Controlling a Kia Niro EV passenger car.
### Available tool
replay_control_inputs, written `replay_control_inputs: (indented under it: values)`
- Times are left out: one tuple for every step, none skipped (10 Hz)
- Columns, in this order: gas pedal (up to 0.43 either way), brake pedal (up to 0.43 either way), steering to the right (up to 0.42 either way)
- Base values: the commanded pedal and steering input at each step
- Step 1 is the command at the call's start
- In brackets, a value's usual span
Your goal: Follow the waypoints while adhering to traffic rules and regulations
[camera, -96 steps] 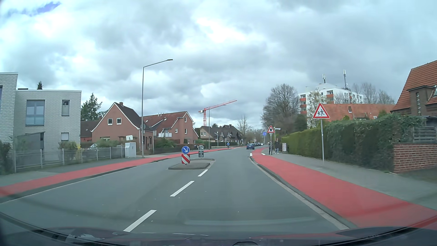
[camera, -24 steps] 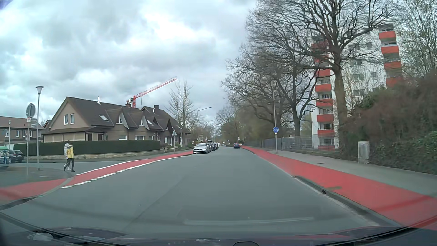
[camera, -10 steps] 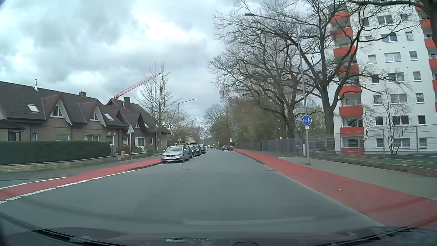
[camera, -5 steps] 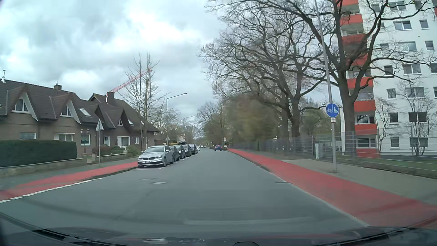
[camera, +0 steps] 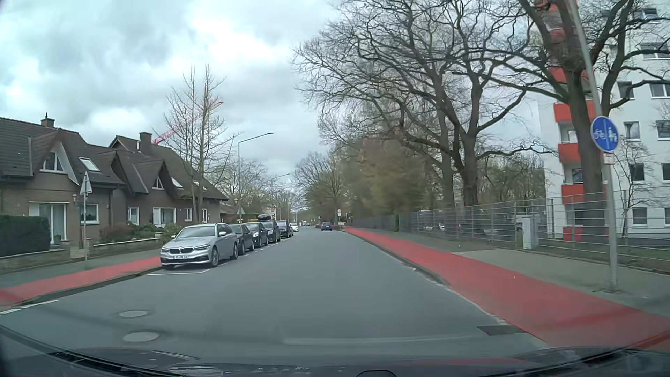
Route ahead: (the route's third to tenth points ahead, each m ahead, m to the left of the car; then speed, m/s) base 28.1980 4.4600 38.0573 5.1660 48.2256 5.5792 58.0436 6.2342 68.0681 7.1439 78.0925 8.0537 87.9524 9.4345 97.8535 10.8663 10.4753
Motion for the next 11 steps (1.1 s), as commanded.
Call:
replay_control_inputs:
  values:
    - [0.197, 0.0, -0.008]
    - [0.197, 0.0, -0.009]
    - [0.189, 0.0, -0.01]
    - [0.189, 0.0, -0.01]
    - [0.169, 0.0, -0.01]
    - [0.169, 0.0, -0.01]
    - [0.15, 0.0, -0.011]
    - [0.15, 0.0, -0.011]
    - [0.138, 0.0, -0.011]
    - [0.138, 0.0, -0.011]
    - [0.138, 0.0, -0.011]
